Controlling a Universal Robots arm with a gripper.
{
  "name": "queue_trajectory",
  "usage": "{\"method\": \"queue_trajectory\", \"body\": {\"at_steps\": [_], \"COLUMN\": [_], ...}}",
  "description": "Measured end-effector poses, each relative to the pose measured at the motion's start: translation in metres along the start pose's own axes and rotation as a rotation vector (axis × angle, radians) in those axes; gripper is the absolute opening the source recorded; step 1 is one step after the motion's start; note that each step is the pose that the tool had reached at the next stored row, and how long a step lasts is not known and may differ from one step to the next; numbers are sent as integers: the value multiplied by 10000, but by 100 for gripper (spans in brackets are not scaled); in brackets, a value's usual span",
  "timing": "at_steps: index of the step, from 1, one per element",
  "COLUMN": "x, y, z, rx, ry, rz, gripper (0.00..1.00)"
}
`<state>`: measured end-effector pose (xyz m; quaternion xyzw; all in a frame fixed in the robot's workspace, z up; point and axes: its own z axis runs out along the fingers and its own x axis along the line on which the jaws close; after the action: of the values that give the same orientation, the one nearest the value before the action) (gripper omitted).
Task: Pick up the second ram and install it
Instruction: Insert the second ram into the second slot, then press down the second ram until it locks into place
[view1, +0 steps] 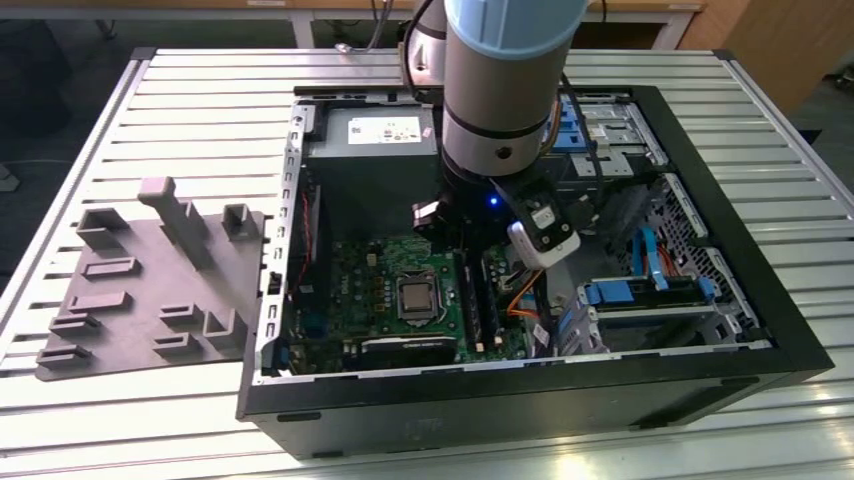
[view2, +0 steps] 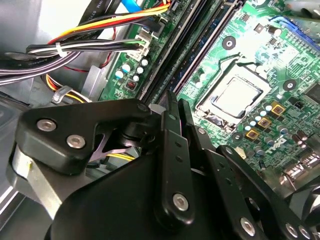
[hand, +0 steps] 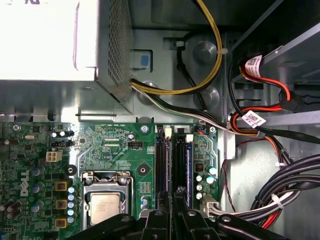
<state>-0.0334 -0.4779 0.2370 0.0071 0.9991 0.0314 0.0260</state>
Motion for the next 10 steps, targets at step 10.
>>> {"method": "queue_trajectory", "body": {"at_steps": [10], "x": [-1], "y": [2], "z": [-26], "rx": [0], "ry": [-1], "rz": [0], "gripper": [11]}}
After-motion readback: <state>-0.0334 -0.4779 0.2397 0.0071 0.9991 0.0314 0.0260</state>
